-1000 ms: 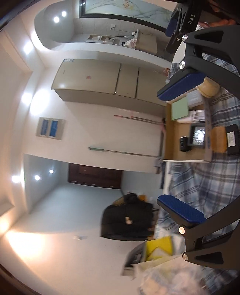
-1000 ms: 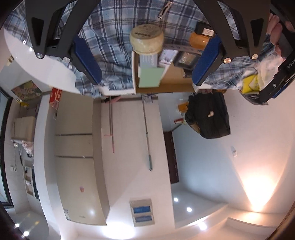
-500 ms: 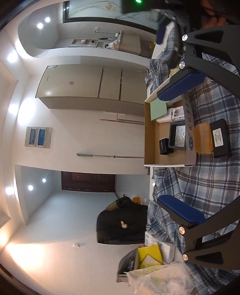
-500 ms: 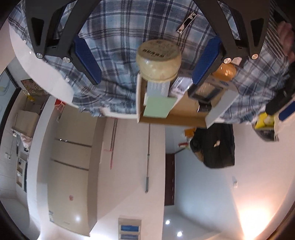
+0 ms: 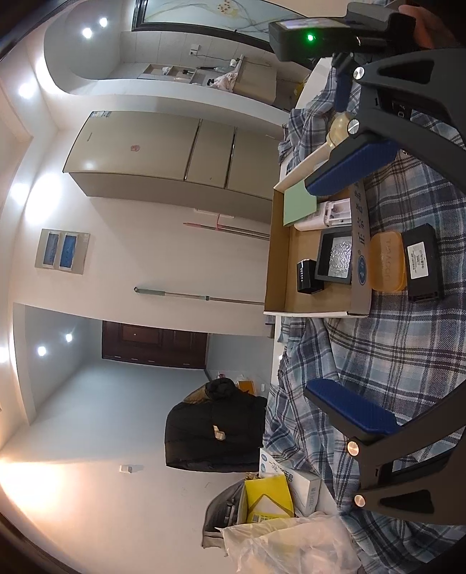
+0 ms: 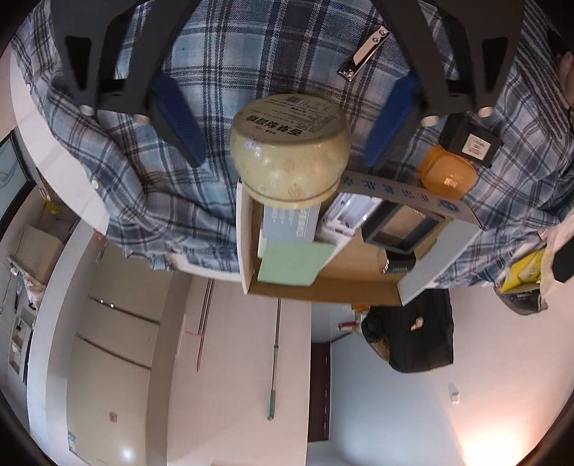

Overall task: Organize rigid objects
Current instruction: 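Lower the right gripper onto the round beige tin and grasp it, then grasp the black labelled case with the left gripper while the right holds the tin, then carry the black case and beige tin over the cardboard box with both grippers, then lower the black case and tin into the box and open both grippers, then grasp the small silver clip on the shirt with the right gripper while the left lifts away, then grasp the orange translucent container with the left gripper while the right holds the clip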

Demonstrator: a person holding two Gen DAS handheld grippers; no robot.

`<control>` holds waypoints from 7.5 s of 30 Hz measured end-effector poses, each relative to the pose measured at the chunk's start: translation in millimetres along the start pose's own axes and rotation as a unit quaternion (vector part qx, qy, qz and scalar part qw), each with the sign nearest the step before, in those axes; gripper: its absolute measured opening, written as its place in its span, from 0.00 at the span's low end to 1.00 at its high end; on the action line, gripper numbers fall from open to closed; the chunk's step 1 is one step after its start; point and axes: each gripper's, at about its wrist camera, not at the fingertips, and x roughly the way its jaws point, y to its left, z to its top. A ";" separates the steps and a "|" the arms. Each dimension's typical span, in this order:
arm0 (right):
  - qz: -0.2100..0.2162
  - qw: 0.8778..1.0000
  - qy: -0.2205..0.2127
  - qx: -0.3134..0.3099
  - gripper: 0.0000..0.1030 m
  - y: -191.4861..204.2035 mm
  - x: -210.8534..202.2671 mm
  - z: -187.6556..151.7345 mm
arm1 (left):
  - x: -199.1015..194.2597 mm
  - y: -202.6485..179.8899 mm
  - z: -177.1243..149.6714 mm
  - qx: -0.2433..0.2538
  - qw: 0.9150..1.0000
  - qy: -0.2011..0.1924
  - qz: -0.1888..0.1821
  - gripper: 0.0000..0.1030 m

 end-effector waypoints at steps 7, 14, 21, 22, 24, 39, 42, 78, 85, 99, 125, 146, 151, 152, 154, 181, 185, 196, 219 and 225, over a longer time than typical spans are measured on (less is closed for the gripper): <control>-0.005 1.000 -0.027 0.011 0.68 -6.2 -16.0 1.2 | 3.1 0.1 -0.9 0.001 1.000 0.009 -0.006 1.00; -0.012 0.996 -0.085 0.022 0.67 -17.7 -65.6 12.9 | 1.3 -1.1 7.5 0.010 0.999 0.035 0.009 1.00; 0.010 1.000 -0.018 0.023 0.66 -22.1 -75.8 -10.3 | -1.2 -1.8 3.9 -0.005 0.991 0.135 -0.021 1.00; 0.015 0.999 0.000 0.029 0.66 -24.1 -70.4 -17.0 | -3.8 -2.0 1.4 -0.005 0.991 0.134 -0.020 1.00; 0.022 0.998 0.038 0.043 0.66 -29.6 -56.9 -28.4 | -7.2 -5.0 -2.7 0.005 0.991 0.130 -0.008 1.00; 0.025 0.993 0.108 0.052 0.72 -33.3 -25.1 -52.7 | -8.9 -22.0 -17.7 0.054 0.991 0.124 -0.015 1.00; -0.002 0.995 0.082 0.056 0.72 -35.5 -35.3 -52.7 | 4.9 -29.9 -19.7 0.069 0.982 0.170 -0.040 1.00; 0.003 0.998 0.034 0.060 0.72 -39.0 -54.4 -52.5 | 104.8 -24.7 -51.2 0.020 0.931 0.365 -0.015 0.72; 0.002 0.997 0.035 0.064 0.72 -39.3 -54.3 -52.7 | 83.2 -14.0 -39.9 0.011 0.937 0.349 -0.019 0.71; -0.024 0.996 -0.004 0.084 0.72 -50.5 -68.9 -48.3 | 82.9 -15.1 42.5 0.037 0.964 0.263 -0.017 0.71; -0.044 0.996 0.030 0.065 0.72 -45.4 -59.5 -25.4 | 167.5 -22.3 8.8 -0.002 0.945 0.317 -0.079 0.72; 0.013 0.997 0.066 0.043 0.72 21.1 52.1 103.7 | 108.1 23.8 62.3 0.000 0.998 0.061 0.013 1.00; 0.021 0.993 0.096 0.059 0.72 21.5 85.3 104.9 | 120.7 30.8 55.0 -0.008 0.996 0.083 0.018 1.00; 0.021 0.993 0.098 0.058 0.72 21.7 87.9 104.8 | 122.2 32.4 53.9 -0.012 0.996 0.087 0.018 1.00; 0.022 0.993 0.099 0.053 0.72 22.7 91.2 104.3 | 123.7 35.2 53.2 -0.019 0.996 0.091 0.015 1.00; 0.028 0.995 -0.076 0.060 0.79 -17.4 -124.1 78.1 | -39.0 -8.3 133.0 0.014 0.996 -0.086 -0.035 1.00; 0.003 0.995 -0.058 0.082 0.80 -14.7 -132.0 65.4 | -65.4 -9.5 128.2 0.013 0.995 -0.098 -0.026 1.00; 0.040 0.984 0.108 0.134 0.46 -2.5 -47.0 9.9 | -53.5 -3.7 59.9 0.018 1.000 0.004 -0.016 1.00; 0.060 0.969 0.205 0.125 0.08 10.1 12.4 -19.7 | 0.3 3.9 -13.4 0.062 0.993 0.081 0.054 1.00; 0.041 0.980 0.167 0.100 0.08 0.0 -11.4 -10.2 | 0.3 11.3 -11.0 0.045 0.994 0.082 0.053 1.00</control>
